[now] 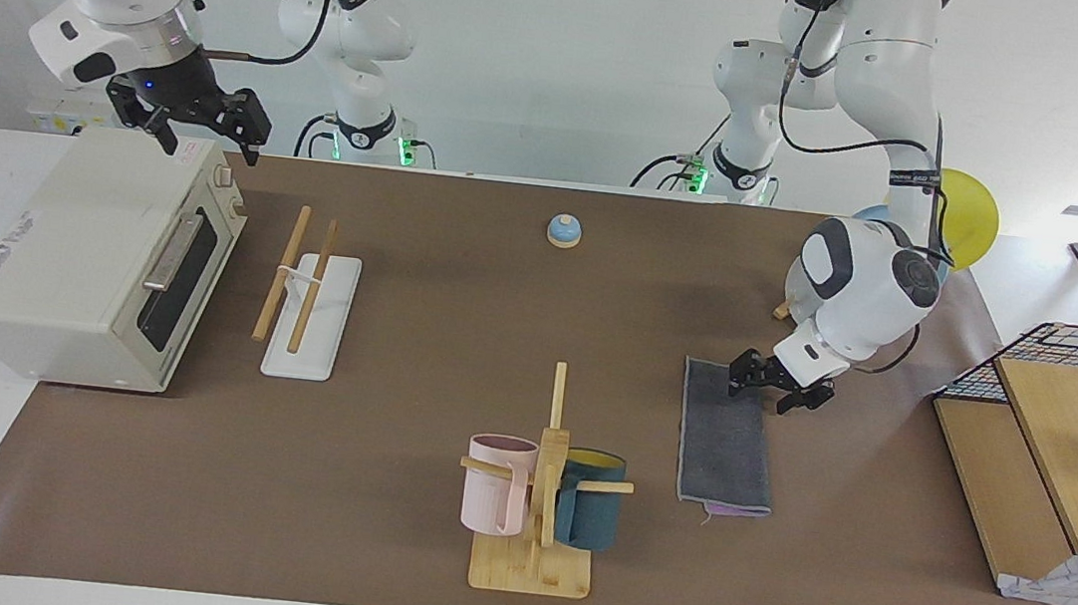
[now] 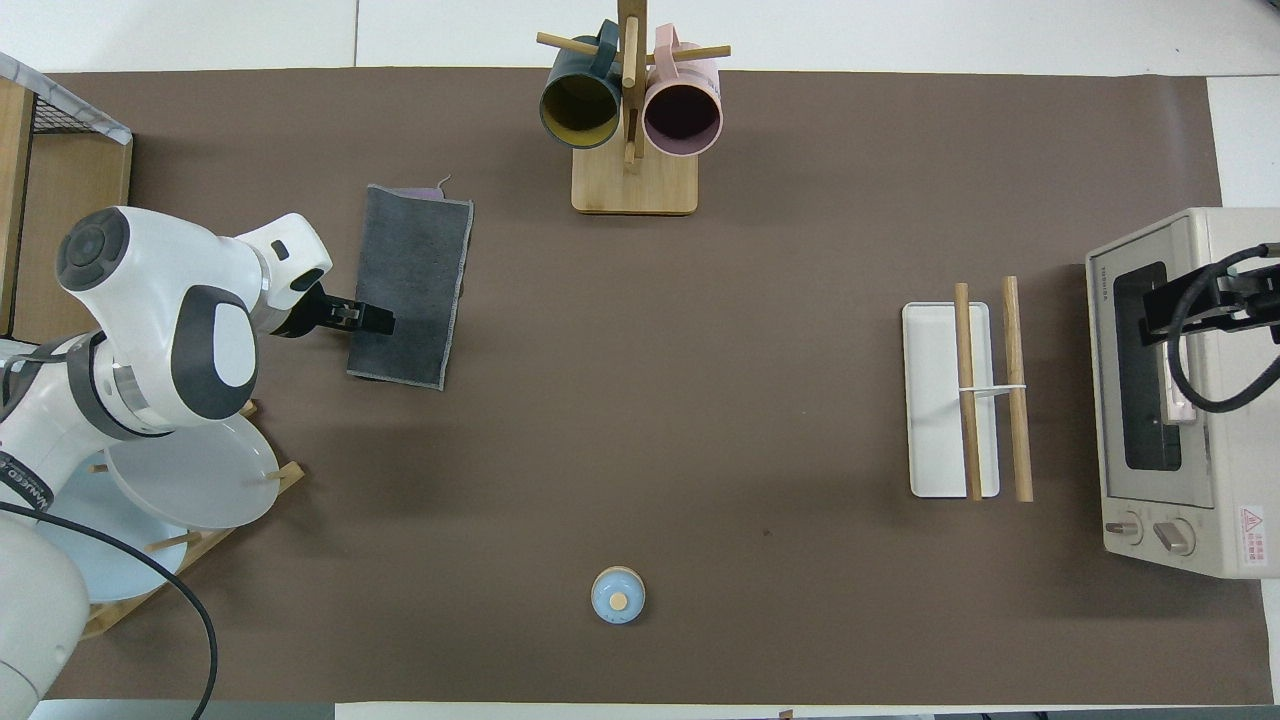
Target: Fold towel and hang on rack
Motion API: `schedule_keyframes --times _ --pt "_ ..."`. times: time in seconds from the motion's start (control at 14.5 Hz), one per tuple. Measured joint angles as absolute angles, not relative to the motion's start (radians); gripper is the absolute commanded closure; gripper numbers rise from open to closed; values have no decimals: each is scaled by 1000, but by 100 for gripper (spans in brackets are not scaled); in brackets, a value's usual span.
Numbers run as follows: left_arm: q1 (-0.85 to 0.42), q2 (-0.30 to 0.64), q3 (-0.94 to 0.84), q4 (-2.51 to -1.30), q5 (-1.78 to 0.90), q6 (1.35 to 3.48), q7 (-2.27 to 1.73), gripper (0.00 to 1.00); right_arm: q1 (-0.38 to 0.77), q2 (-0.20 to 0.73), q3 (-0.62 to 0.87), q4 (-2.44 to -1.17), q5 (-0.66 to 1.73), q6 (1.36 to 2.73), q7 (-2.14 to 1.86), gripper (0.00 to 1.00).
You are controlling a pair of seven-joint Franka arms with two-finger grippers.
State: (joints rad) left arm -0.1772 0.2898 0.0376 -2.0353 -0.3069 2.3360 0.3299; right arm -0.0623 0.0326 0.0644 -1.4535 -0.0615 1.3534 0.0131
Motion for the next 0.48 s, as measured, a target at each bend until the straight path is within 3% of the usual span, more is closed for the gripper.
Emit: schedule_keyframes --times 0.21,0.48 --pt "-177 291 37 -2035 -307 2336 330 29 -62 33 64 -1453 -61 1353 13 0" --pt "-182 294 33 -2038 -308 2336 330 39 -62 33 64 -1453 -61 1353 13 0"
